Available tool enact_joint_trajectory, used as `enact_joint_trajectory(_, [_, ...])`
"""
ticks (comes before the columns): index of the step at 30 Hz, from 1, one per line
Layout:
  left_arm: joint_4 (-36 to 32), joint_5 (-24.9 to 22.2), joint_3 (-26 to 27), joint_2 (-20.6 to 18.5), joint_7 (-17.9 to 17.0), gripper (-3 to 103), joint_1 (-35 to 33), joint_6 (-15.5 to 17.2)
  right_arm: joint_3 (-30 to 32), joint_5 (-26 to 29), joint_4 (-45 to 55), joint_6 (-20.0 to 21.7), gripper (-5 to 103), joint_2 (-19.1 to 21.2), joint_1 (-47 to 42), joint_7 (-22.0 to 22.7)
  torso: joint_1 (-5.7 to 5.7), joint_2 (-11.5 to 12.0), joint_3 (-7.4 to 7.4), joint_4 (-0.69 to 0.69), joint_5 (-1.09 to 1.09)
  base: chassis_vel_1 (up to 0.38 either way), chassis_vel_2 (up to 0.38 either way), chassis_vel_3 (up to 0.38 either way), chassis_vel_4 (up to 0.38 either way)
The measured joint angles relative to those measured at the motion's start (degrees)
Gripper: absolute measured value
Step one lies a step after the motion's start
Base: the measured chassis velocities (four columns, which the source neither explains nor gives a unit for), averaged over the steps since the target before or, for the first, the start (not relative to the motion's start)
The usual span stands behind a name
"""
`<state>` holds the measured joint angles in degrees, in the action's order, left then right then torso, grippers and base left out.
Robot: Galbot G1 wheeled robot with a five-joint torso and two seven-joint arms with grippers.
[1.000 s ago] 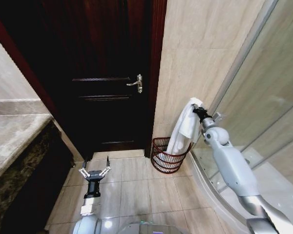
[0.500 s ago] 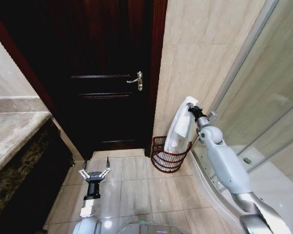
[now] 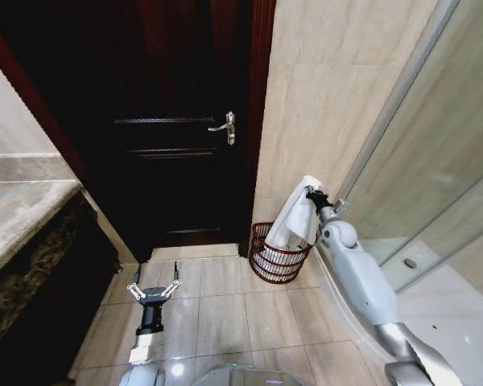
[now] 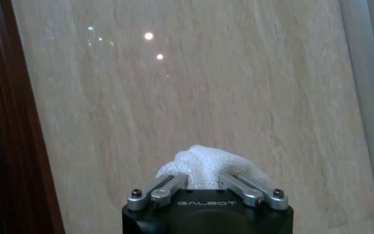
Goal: Discard the used towel into the hamper.
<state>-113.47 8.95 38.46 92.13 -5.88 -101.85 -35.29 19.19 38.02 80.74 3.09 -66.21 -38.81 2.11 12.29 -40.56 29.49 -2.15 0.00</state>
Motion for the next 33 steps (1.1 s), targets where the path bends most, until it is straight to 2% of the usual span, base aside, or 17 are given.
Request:
enact_joint_trajectory(13, [-0.45,-0.09,0.07,0.0,0.49,100,-0.02,0.22,0.59,-3.6,-3.88,-1.68,8,-1.89,-1.53,-1.45,-1.41,3.36,-1.96,-0.01,0.0,0.0,0.0,0.0,0.0])
enact_joint_trajectory(33, [0.51,-0.58,0.19,0.0,0.53,100,-0.13,-0.87,0.46,-5.5,-5.05,-2.36,8,-2.91,-2.11,-1.92,-3.34,8.11,-4.77,0.0,0.0,0.0,0.0,0.0,0.0])
